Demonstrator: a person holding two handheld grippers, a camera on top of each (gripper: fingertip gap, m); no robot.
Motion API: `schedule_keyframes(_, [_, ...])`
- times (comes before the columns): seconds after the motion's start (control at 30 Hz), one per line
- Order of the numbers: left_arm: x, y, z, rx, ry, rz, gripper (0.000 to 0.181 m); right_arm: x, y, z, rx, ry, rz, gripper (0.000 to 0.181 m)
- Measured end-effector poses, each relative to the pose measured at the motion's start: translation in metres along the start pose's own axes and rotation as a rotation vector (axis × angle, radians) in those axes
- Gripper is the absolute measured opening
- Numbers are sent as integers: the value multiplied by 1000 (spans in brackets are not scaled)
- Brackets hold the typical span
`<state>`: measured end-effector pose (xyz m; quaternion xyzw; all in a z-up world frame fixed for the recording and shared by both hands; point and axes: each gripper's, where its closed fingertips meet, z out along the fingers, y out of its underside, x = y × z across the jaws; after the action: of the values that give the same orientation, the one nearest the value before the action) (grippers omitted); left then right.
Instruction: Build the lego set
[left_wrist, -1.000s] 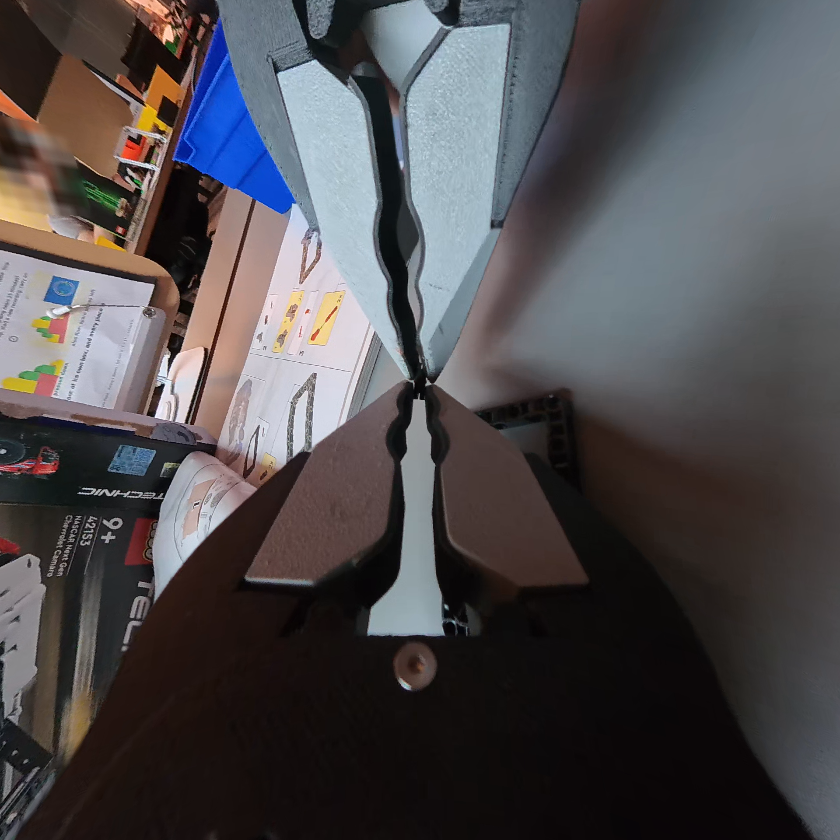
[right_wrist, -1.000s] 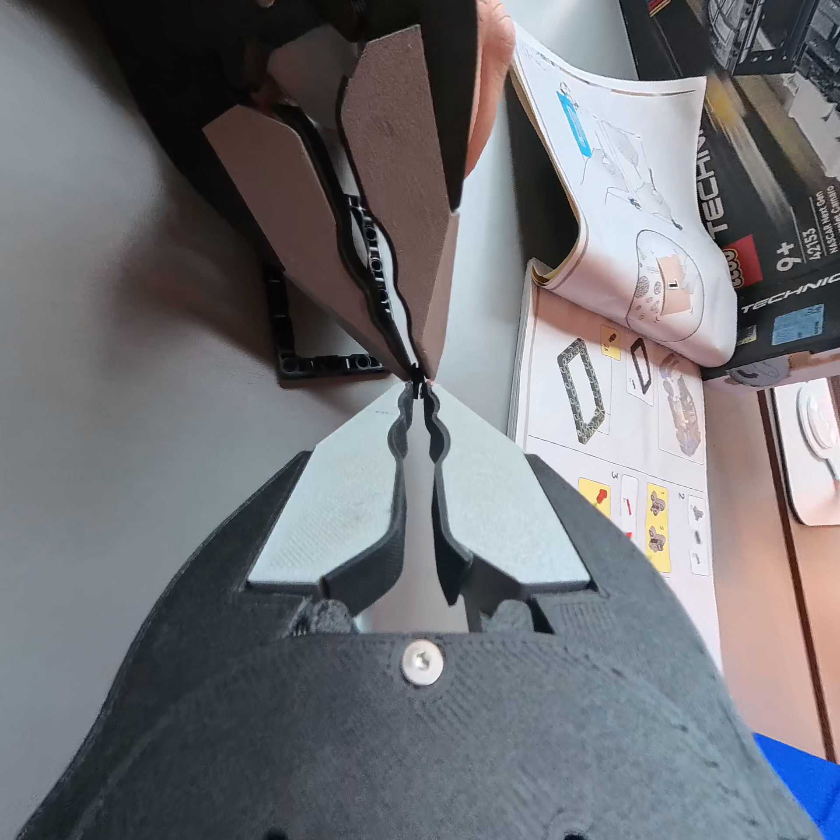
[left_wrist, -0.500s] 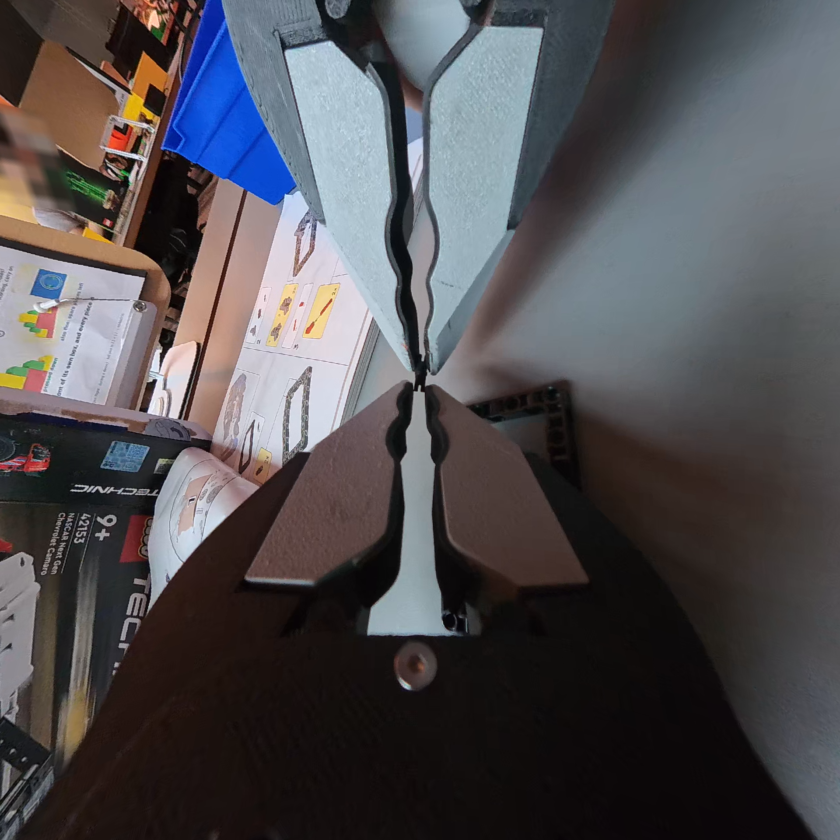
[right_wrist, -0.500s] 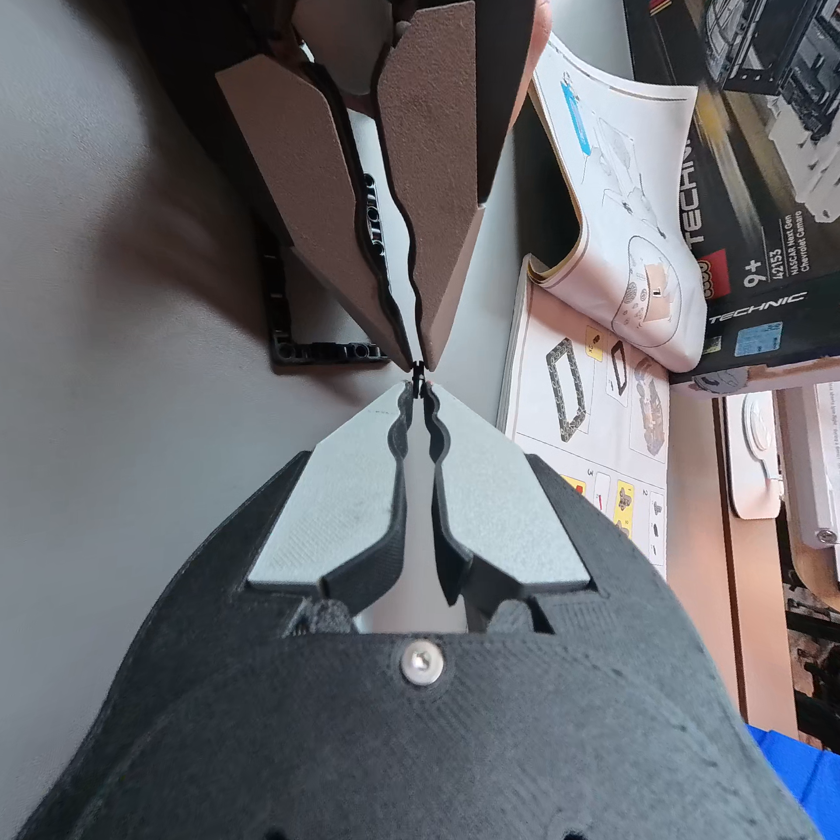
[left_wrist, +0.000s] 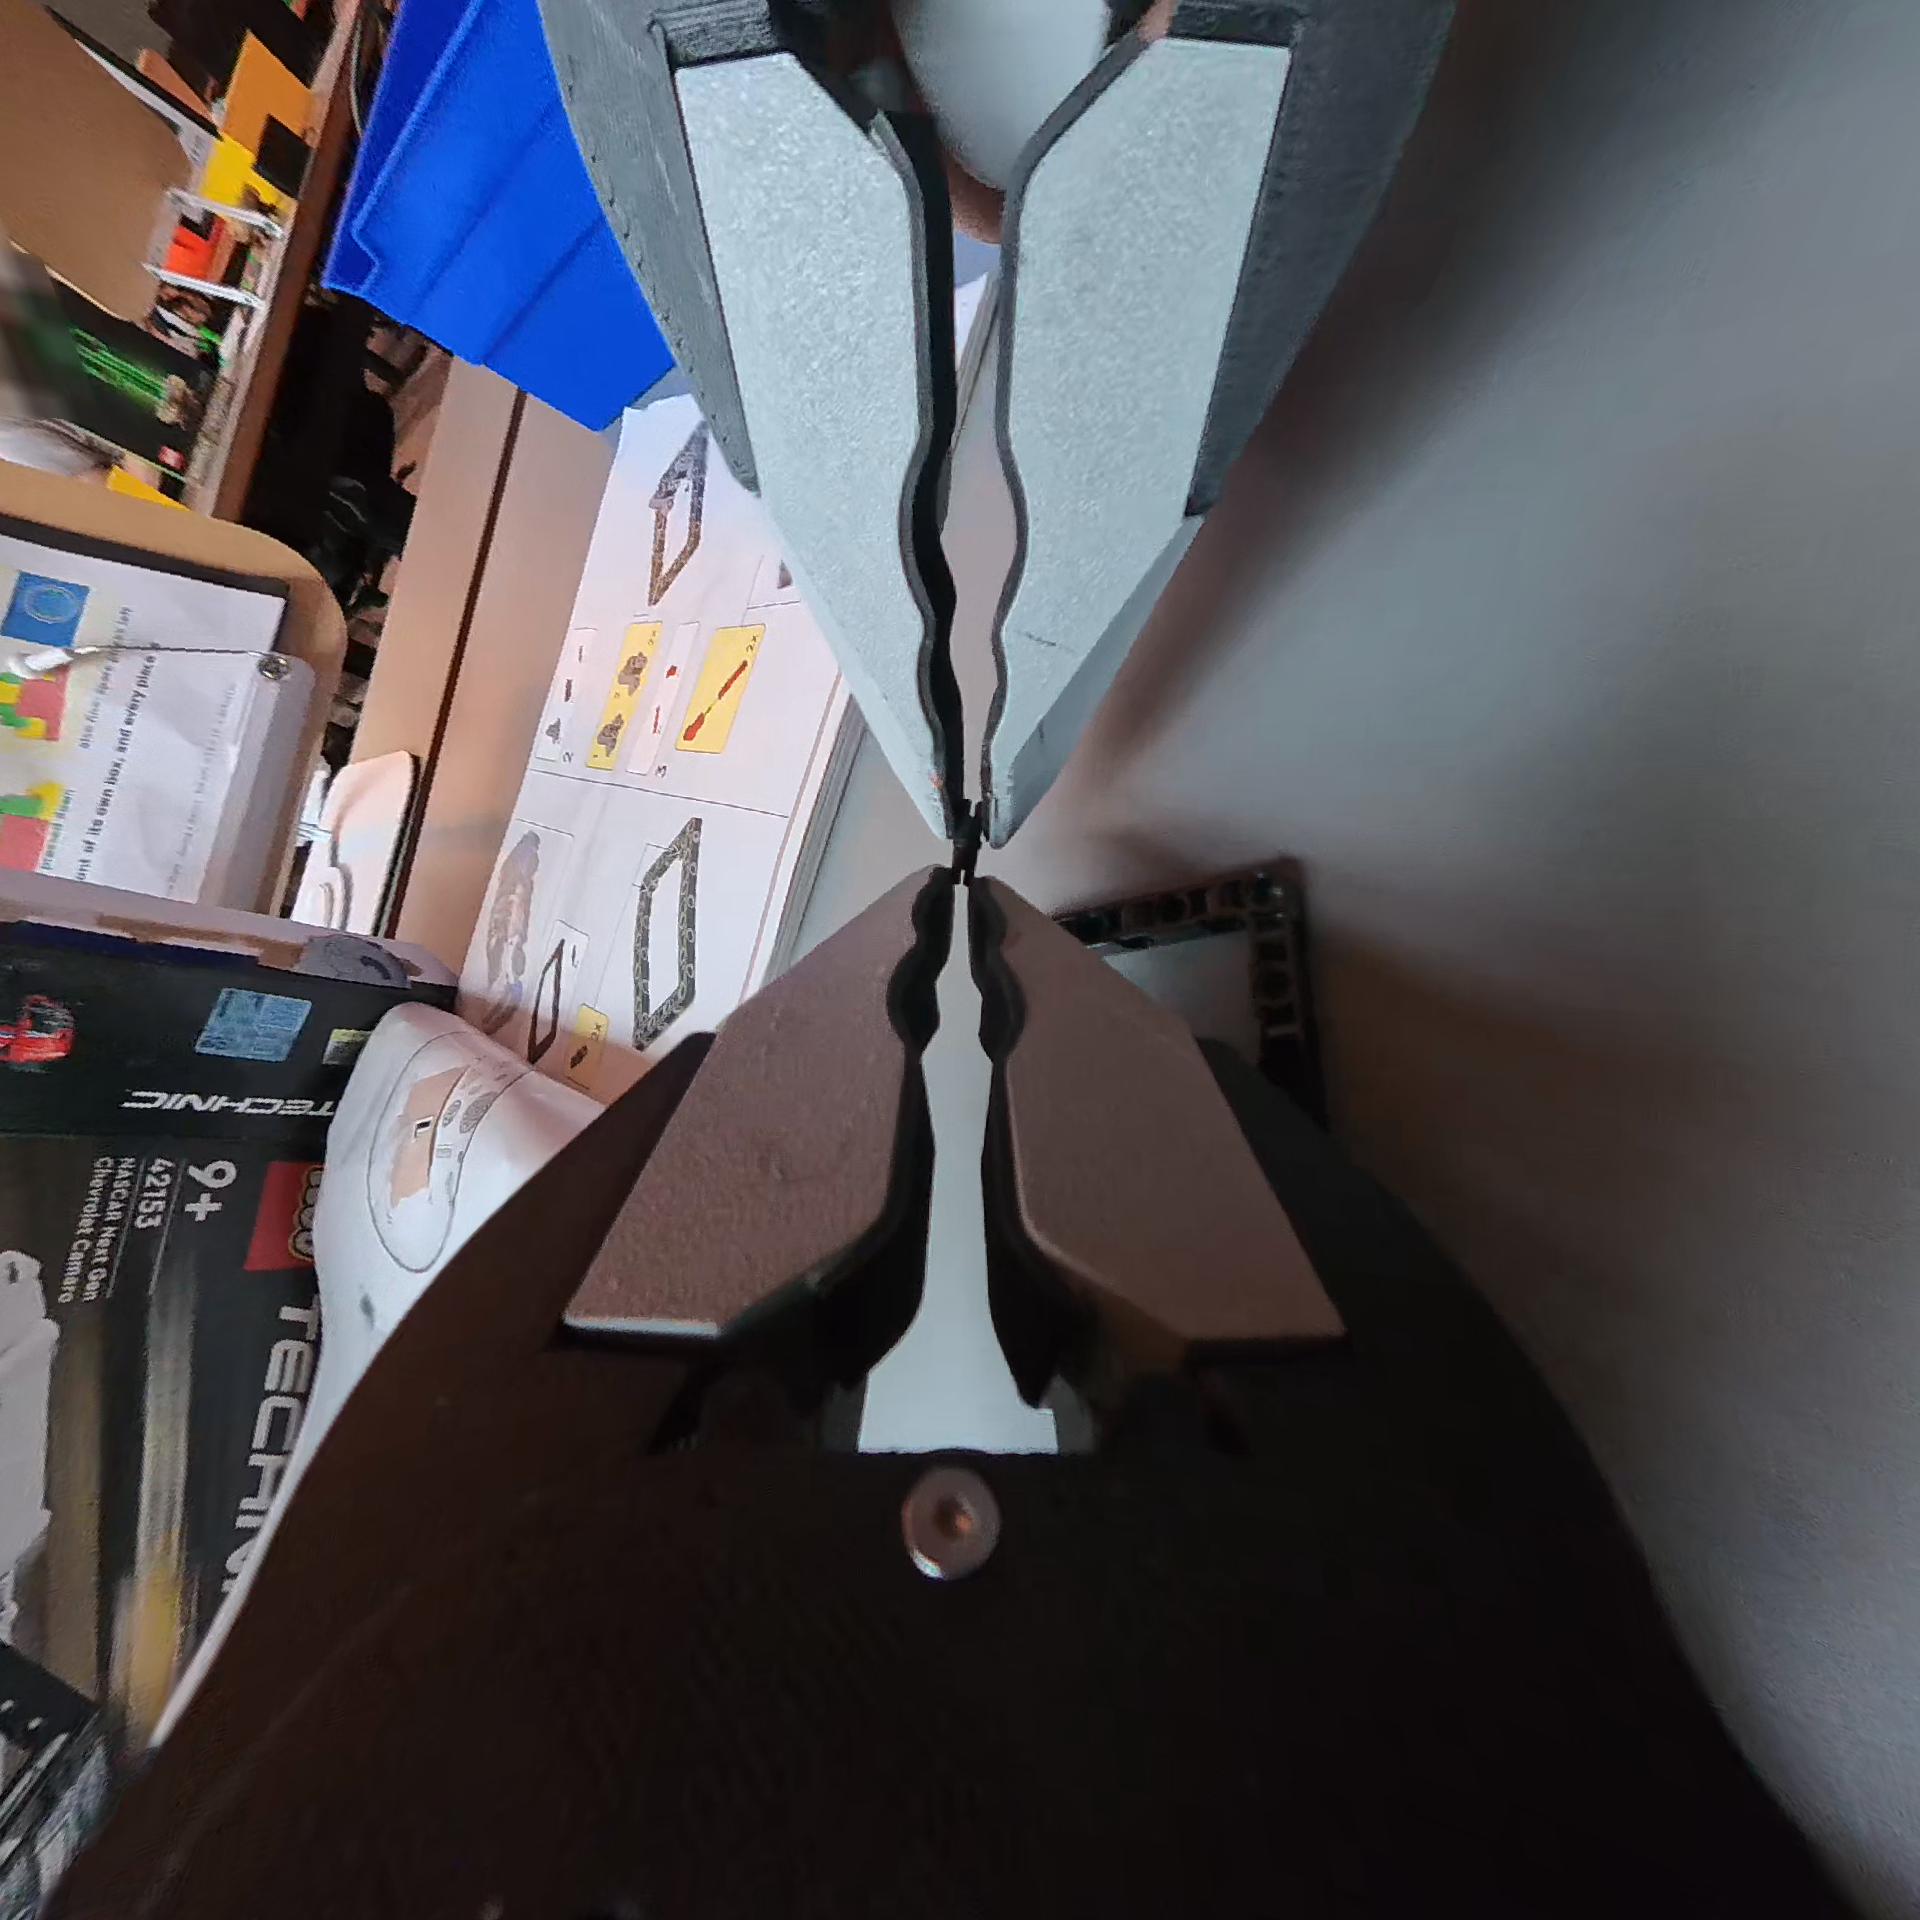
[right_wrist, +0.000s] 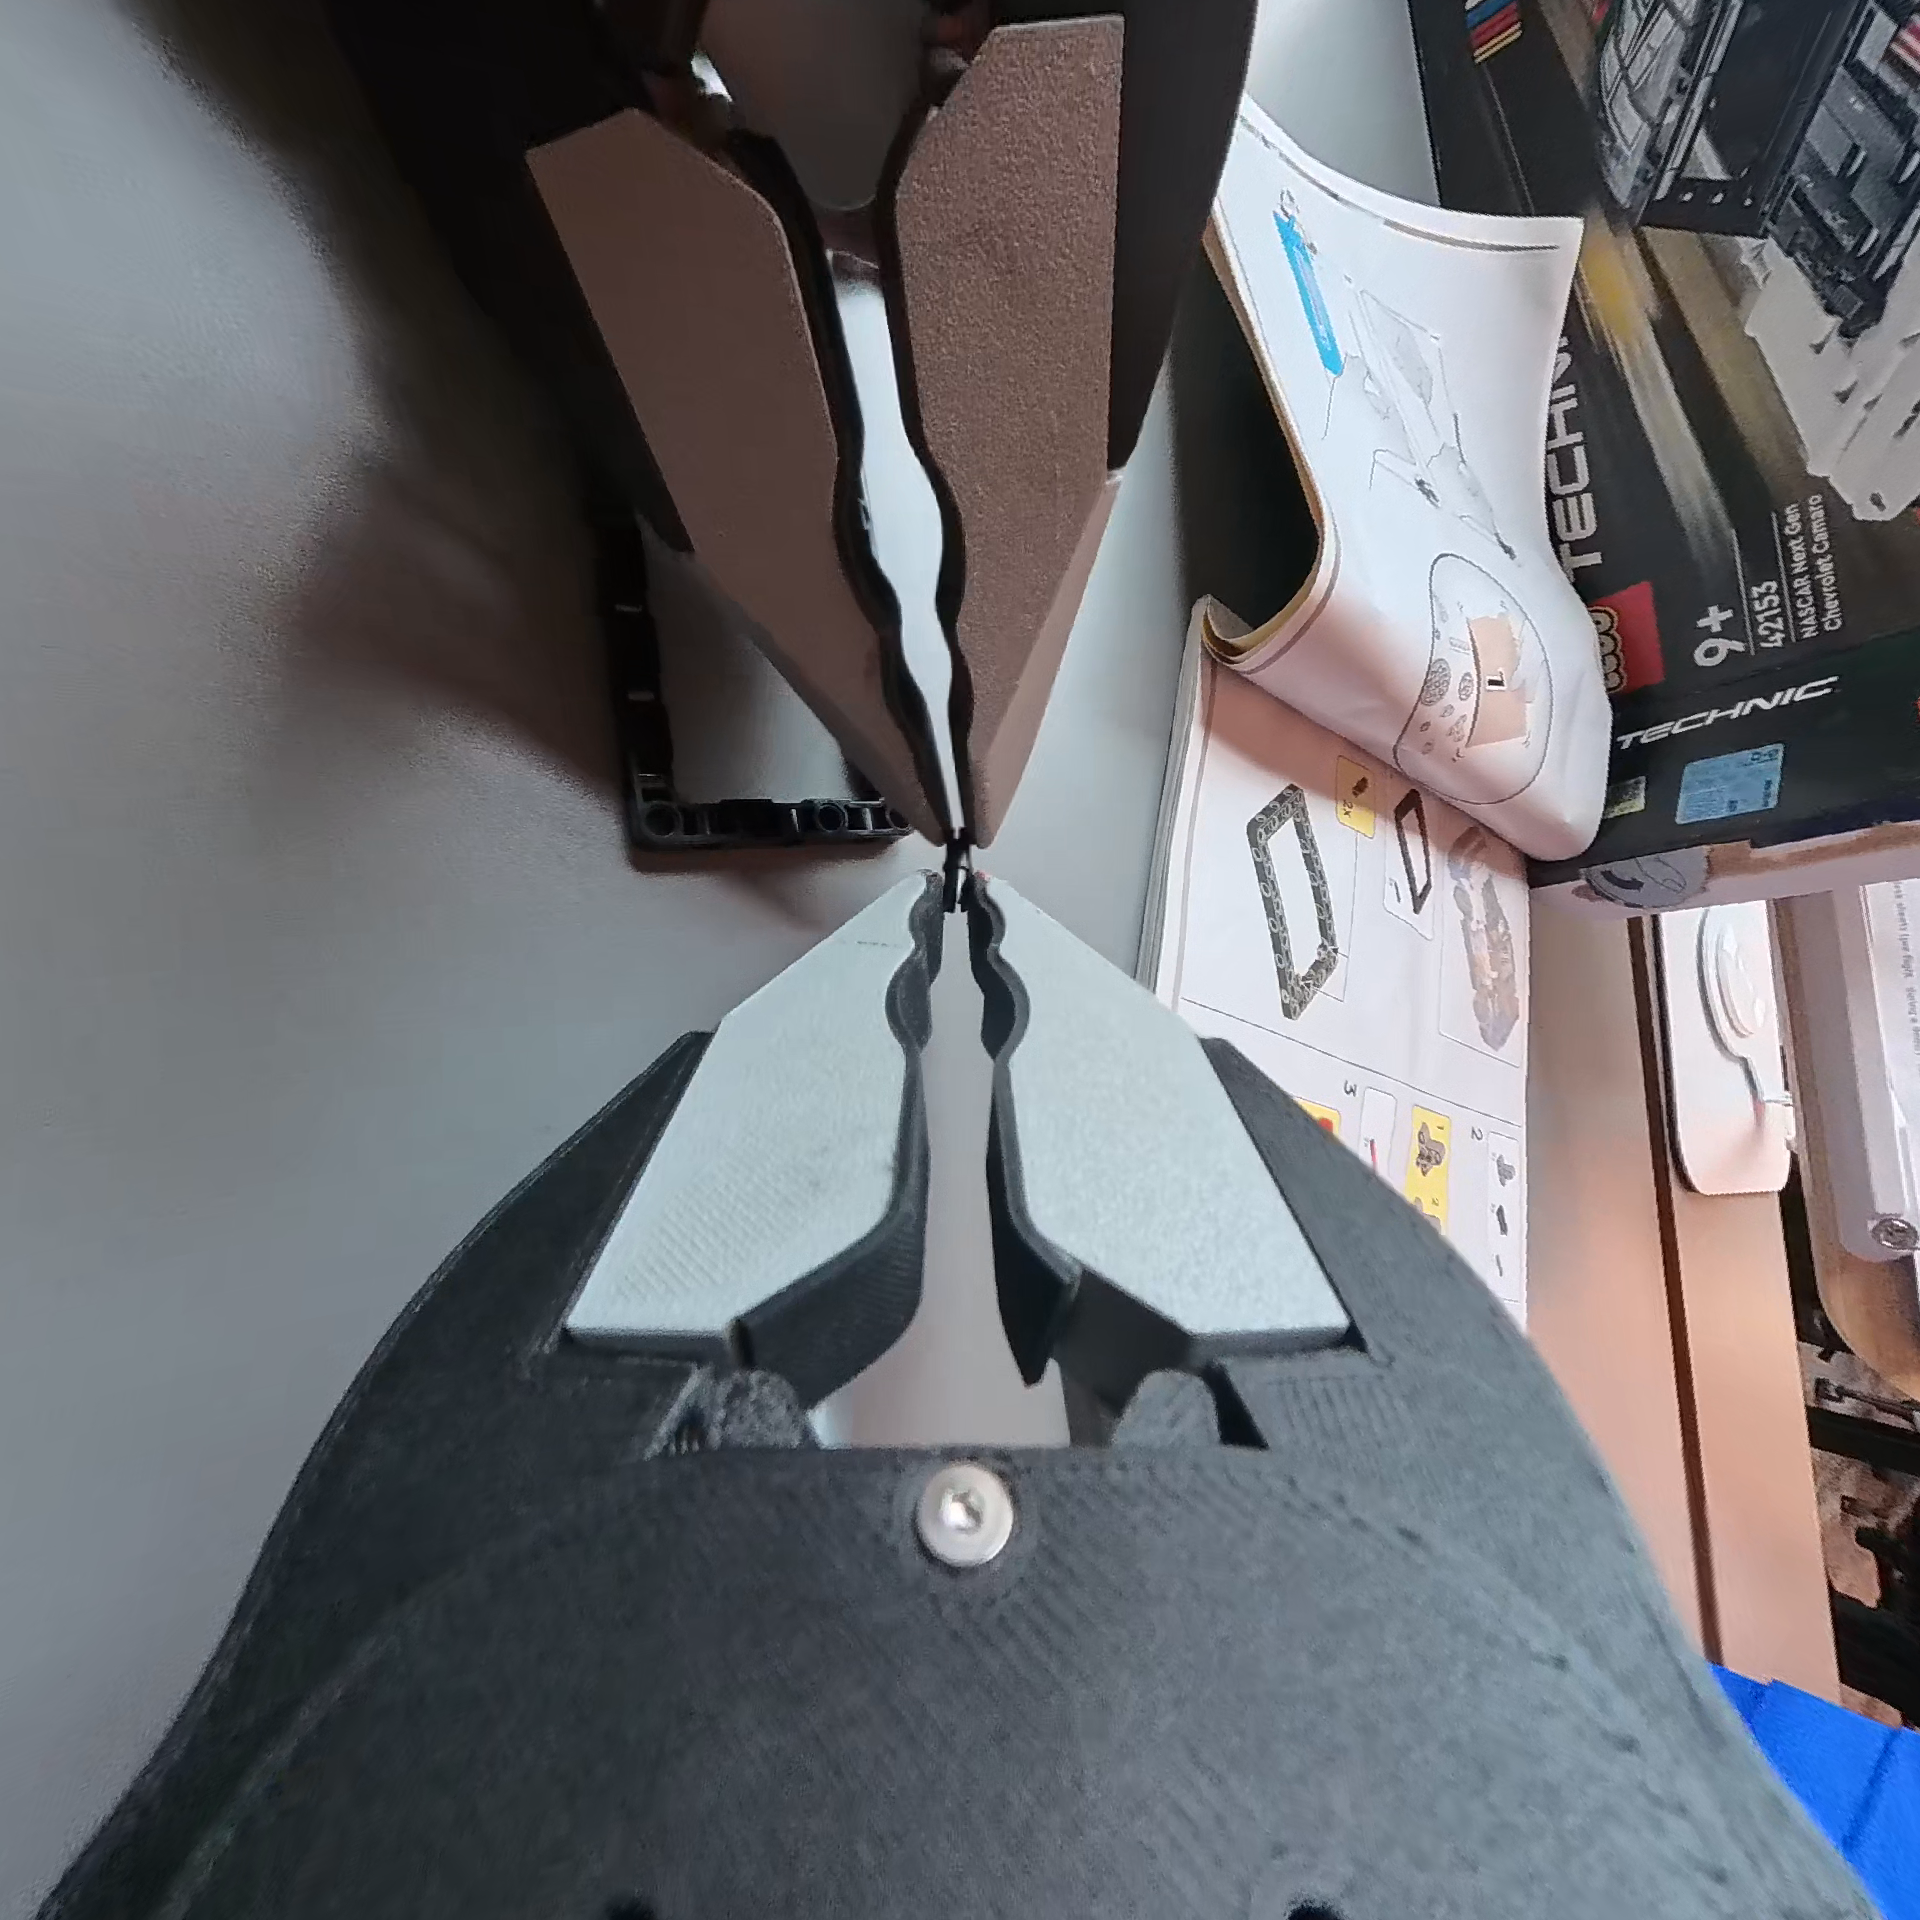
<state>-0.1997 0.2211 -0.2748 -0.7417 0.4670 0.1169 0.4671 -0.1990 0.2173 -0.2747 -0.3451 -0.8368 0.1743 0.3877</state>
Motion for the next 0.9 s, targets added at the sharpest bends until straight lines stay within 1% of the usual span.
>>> schedule_keyframes(0.13, [2, 0, 1, -32, -14, 44, 1, -2, 1, -1, -10, -19, 12, 1])
schedule_keyframes(0.4, [1, -4, -4, 1, -18, 48, 1, -2, -4, -6, 25, -26, 17, 1])
schedule_keyframes(0.57, [7, -3, -5, -18, -26, 132, 1, -7, -2, -5, 25, -59, 8, 1])
schedule_keyframes(0.7, [6, -8, -9, 16, -17, 92, 1, -7, -6, -8, 48, -83, 35, 1])
schedule_keyframes(0.83, [4, -11, -12, 36, -23, 67, 1, -5, -6, -10, 52, -52, 7, 1])
schedule_keyframes(0.9, [6, -16, -13, 62, -22, 63, 0, -8, -5, -7, 39, -67, 6, 2])
